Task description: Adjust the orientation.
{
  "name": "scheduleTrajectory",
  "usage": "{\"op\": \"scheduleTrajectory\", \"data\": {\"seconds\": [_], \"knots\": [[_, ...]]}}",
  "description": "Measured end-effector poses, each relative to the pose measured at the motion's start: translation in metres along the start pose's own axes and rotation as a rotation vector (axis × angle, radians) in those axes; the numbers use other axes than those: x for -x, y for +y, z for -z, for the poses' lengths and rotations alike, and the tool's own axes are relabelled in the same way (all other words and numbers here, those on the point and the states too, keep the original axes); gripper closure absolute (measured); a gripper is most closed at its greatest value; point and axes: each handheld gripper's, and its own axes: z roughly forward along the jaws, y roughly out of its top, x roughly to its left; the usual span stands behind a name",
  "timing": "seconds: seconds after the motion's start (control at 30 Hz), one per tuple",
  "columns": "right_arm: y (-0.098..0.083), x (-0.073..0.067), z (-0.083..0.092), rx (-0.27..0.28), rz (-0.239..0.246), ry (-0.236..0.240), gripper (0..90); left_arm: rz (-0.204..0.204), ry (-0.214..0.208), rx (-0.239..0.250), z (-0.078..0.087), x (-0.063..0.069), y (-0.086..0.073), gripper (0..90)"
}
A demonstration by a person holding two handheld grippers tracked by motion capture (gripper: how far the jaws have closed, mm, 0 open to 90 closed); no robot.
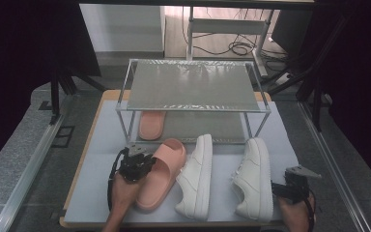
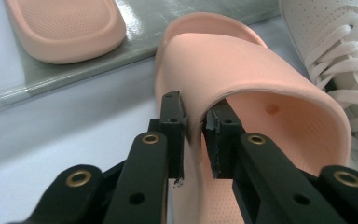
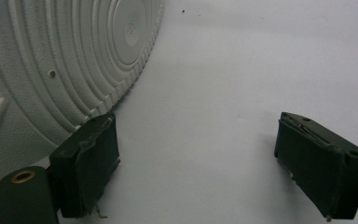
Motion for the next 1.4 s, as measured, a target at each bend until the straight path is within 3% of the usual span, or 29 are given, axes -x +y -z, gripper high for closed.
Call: {"op": "scheduleTrajectory", "data": {"seconds": [0.37,0.83,1.07,1.4], "knots": [[0.0,0.0,0.0,0.0,0.0,0.0,13.8,0.007,0.018,0.013,0.005,-0.005,0.006,80.6],[0.0,0.0,0.0,0.0,0.0,0.0,13.8,0.032,0.056,0.078,0.007,-0.008,0.032,79.6],[0.0,0.0,0.0,0.001,0.0,0.0,13.8,0.041,0.082,0.104,-0.006,-0.005,0.05,79.0],[0.0,0.0,0.0,0.001,0.003,0.0,13.8,0.079,0.118,0.14,-0.034,-0.005,0.06,78.5]]}}
